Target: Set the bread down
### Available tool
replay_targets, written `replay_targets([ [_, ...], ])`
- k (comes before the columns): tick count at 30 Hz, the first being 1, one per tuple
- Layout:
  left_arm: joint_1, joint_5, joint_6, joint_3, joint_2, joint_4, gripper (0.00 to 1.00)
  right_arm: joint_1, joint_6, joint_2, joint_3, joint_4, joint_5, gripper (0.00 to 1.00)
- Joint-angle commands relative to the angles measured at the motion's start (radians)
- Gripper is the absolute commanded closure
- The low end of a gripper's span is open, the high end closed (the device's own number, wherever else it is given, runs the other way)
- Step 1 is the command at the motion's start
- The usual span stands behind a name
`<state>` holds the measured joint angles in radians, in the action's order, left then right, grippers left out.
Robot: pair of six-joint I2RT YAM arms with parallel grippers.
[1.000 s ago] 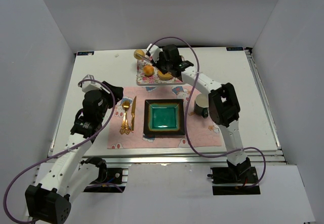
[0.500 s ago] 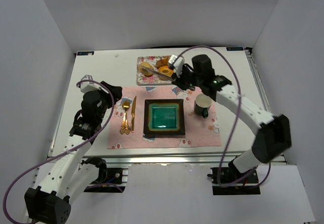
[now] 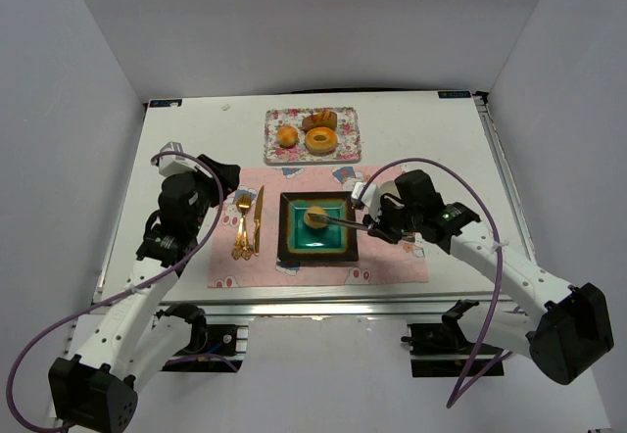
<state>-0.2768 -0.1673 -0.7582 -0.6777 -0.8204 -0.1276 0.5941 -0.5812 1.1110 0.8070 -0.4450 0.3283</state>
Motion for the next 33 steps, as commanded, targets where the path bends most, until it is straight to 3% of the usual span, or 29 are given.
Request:
replay_targets([
  [1, 0.004, 0.035, 0.011, 0.006, 0.001, 0.016, 0.29, 0.0, -0.011, -0.007, 0.004, 0.035, -0.018, 1.0],
  [5, 0.004, 0.029, 0.007, 0.018, 0.024, 0.009, 0.29, 0.0, -0.022, -0.002, -0.005, 0.009, -0.011, 0.9],
  [6, 0.004, 0.029, 0.003, 0.021, 0.029, 0.009, 0.29, 0.0, -0.035, 0.001, -0.003, 0.002, -0.008, 0.8],
  [9, 0.004, 0.026, -0.007, 0.035, 0.044, 0.008, 0.29, -0.001, -0.049, -0.019, 0.001, -0.024, 0.012, 0.65],
  [15, 0.004, 0.015, -0.024, 0.052, 0.075, 0.01, 0.29, -0.002, -0.058, -0.057, 0.024, -0.052, 0.044, 0.54],
  [23, 0.004, 0.017, -0.016, 0.035, 0.073, -0.003, 0.29, 0.0, 0.003, -0.088, 0.133, -0.057, 0.048, 0.58],
  [26, 0.004, 0.034, -0.016, 0.035, 0.063, 0.014, 0.31, -0.028, 0.084, -0.083, 0.198, -0.023, 0.012, 0.75],
  [27, 0.004, 0.043, -0.018, 0.038, 0.058, 0.022, 0.34, -0.095, 0.111, -0.076, 0.225, -0.012, 0.023, 0.86],
  [29, 0.004, 0.08, -0.02, 0.043, 0.035, 0.049, 0.69, -0.192, 0.171, -0.053, 0.256, 0.009, 0.069, 0.98],
  [31, 0.004, 0.103, -0.026, 0.044, 0.014, 0.068, 1.0, -0.344, 0.256, -0.013, 0.28, 0.022, 0.063, 1.0],
  [33, 0.004, 0.152, -0.024, 0.044, -0.023, 0.088, 1.0, -0.463, 0.306, 0.001, 0.259, 0.09, 0.023, 1.0],
])
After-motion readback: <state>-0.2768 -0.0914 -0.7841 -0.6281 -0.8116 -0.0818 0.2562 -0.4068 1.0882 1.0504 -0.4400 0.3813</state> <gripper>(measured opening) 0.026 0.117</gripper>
